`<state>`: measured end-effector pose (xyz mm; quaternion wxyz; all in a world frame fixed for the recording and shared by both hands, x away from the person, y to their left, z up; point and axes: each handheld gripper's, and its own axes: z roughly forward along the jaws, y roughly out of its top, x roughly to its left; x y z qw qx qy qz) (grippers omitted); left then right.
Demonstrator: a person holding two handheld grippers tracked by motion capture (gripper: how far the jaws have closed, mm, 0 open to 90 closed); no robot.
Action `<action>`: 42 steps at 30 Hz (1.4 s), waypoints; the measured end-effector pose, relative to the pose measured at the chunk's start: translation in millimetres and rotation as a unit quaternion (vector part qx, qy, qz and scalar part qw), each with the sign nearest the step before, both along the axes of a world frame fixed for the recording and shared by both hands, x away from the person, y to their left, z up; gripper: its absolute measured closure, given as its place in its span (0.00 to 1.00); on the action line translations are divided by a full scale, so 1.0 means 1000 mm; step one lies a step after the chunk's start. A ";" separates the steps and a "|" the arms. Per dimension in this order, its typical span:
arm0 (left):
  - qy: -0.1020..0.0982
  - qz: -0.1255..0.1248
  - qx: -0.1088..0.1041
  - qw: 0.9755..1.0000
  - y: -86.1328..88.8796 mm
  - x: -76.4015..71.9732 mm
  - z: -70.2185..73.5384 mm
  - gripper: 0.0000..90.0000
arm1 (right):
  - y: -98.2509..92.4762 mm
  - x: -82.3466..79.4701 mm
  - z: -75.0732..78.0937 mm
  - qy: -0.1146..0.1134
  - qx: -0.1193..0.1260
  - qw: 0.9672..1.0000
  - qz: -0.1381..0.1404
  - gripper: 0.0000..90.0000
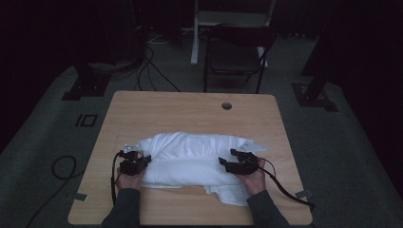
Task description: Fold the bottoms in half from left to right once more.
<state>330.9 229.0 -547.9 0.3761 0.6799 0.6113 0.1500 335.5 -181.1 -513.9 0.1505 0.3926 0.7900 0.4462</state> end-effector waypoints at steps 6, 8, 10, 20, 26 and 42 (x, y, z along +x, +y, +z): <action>-0.031 0.001 -0.035 0.999 0.011 -0.002 0.016 0.91 | 0.025 0.002 0.007 -0.007 0.005 1.000 0.026 0.38; -0.052 -0.005 -0.040 0.998 0.010 -0.002 0.029 0.91 | 0.033 0.002 0.007 -0.008 0.000 0.999 0.038 0.42; -0.072 -0.014 -0.047 0.996 0.007 -0.003 0.043 0.91 | 0.041 0.004 0.004 -0.010 -0.011 0.999 0.048 0.48; -0.148 -0.072 -0.066 0.984 -0.019 0.000 0.107 0.92 | 0.078 0.024 -0.029 0.019 -0.048 0.996 0.069 0.64; -0.183 -0.107 -0.044 0.976 -0.044 0.001 0.133 0.92 | 0.106 0.034 -0.033 0.011 -0.057 0.996 0.074 0.64; -0.193 -0.152 -0.015 0.969 -0.085 0.011 0.149 0.92 | 0.100 0.023 -0.010 -0.003 -0.059 0.991 0.120 0.48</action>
